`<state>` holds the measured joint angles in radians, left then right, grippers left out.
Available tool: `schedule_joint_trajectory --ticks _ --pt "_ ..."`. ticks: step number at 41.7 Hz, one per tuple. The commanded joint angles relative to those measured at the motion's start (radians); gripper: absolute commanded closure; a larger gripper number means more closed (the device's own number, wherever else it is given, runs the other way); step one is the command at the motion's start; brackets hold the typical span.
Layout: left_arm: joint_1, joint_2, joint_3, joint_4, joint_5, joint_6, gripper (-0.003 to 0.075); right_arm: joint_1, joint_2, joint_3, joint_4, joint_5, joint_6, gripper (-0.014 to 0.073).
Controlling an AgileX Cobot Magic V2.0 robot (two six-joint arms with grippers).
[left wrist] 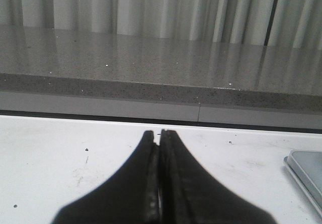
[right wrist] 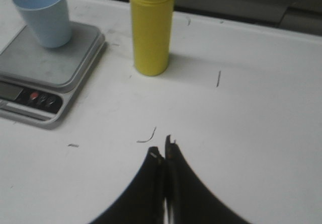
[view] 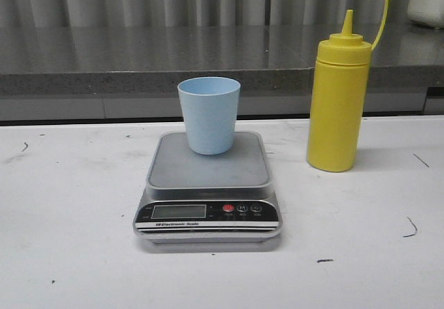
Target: Pour seasoning into cup on scale with both arms
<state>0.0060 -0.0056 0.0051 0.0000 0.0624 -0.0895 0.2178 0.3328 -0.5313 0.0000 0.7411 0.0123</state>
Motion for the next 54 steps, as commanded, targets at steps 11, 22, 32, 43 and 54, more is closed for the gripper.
schedule_joint_trajectory --ticks 11,22,32,43,54 --pt "-0.001 -0.016 0.023 -0.008 -0.085 -0.006 0.074 -0.13 -0.279 0.348 -0.053 -0.519 -0.012 0.0662" --pt "-0.001 -0.016 0.023 -0.008 -0.085 -0.006 0.074 -0.166 -0.359 0.547 -0.051 -0.731 -0.007 0.0662" --pt "-0.001 -0.016 0.023 -0.008 -0.085 -0.006 0.074 -0.166 -0.359 0.552 -0.052 -0.747 -0.012 0.0662" --pt "-0.001 -0.016 0.023 -0.008 -0.085 -0.006 0.074 -0.166 -0.359 0.552 -0.052 -0.748 -0.012 0.0662" --pt "-0.001 -0.016 0.023 -0.008 -0.085 -0.006 0.074 -0.166 -0.359 0.552 0.035 -0.741 -0.012 0.0662"
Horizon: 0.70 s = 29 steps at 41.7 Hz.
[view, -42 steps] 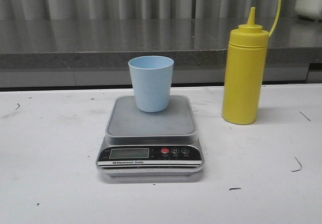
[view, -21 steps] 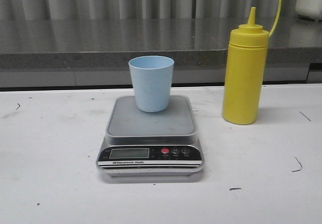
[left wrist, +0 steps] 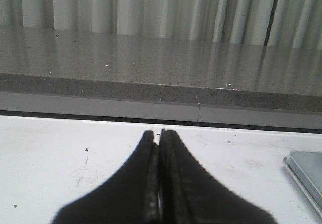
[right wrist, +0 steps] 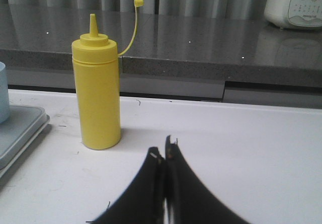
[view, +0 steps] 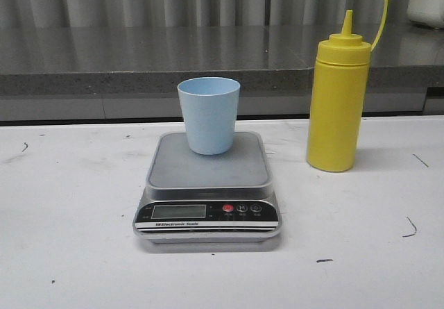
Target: Pour seasoning into cup on scale with both arms
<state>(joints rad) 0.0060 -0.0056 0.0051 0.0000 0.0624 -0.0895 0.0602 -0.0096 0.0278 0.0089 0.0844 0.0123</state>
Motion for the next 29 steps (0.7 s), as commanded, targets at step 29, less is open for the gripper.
schedule_joint_trajectory --ticks 29 --pt "-0.001 -0.016 0.023 -0.008 -0.085 -0.006 0.074 -0.034 -0.017 -0.007 0.026 -0.084 -0.012 0.0662"
